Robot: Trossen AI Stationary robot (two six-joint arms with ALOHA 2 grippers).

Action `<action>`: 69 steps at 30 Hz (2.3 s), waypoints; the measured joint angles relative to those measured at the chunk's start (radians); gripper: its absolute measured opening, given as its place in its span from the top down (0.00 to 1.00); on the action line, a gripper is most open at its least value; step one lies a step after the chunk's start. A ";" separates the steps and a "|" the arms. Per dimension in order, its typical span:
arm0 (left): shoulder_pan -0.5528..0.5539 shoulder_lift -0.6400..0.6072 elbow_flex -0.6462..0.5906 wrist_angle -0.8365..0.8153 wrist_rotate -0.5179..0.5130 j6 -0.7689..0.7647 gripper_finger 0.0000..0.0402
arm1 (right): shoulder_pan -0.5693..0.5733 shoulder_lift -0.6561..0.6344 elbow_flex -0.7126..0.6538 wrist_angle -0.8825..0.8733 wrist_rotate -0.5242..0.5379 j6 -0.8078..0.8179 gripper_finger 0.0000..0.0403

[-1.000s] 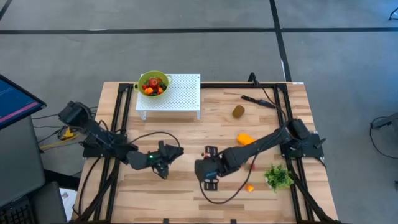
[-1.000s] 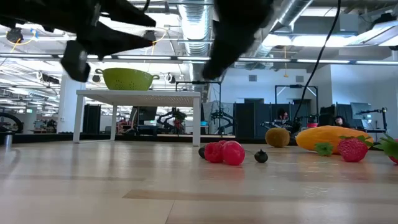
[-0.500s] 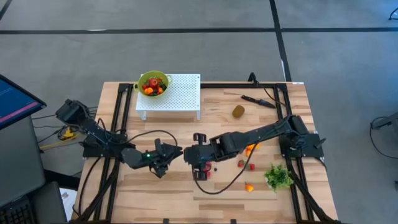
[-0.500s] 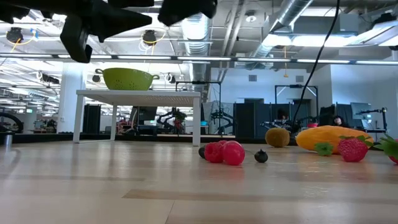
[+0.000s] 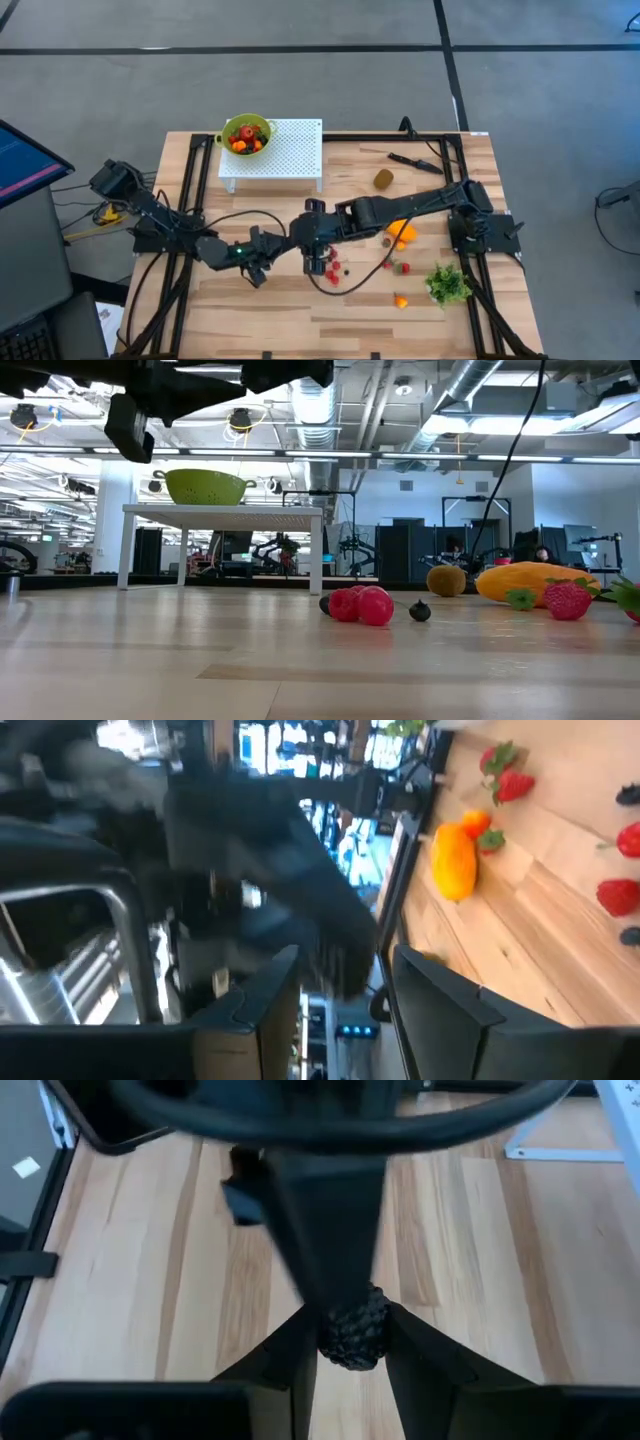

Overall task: Pick & Place Fruit
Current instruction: Put the blackberry into the green strainer bowl on the shelf

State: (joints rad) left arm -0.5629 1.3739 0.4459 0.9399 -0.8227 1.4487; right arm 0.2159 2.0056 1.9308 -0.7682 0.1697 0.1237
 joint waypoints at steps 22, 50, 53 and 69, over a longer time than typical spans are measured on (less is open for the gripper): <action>0.126 0.000 0.000 0.043 0.129 0.014 0.74 | -0.036 0.000 0.000 0.044 -0.020 -0.019 0.76; 0.183 -0.050 0.000 0.102 -0.081 0.068 0.77 | -0.041 0.002 0.000 -0.361 -0.010 0.173 0.34; 0.277 -0.128 -0.001 0.103 -0.095 0.049 0.77 | -0.042 0.001 0.000 -0.452 0.033 0.224 0.35; 0.804 -0.314 0.000 -0.104 -0.061 -0.685 0.76 | -0.035 0.001 0.000 -0.505 0.098 0.240 0.47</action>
State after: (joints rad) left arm 0.2414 1.0603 0.4454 0.8355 -0.8842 0.7633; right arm 0.1814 2.0070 1.9305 -1.2733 0.2672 0.3633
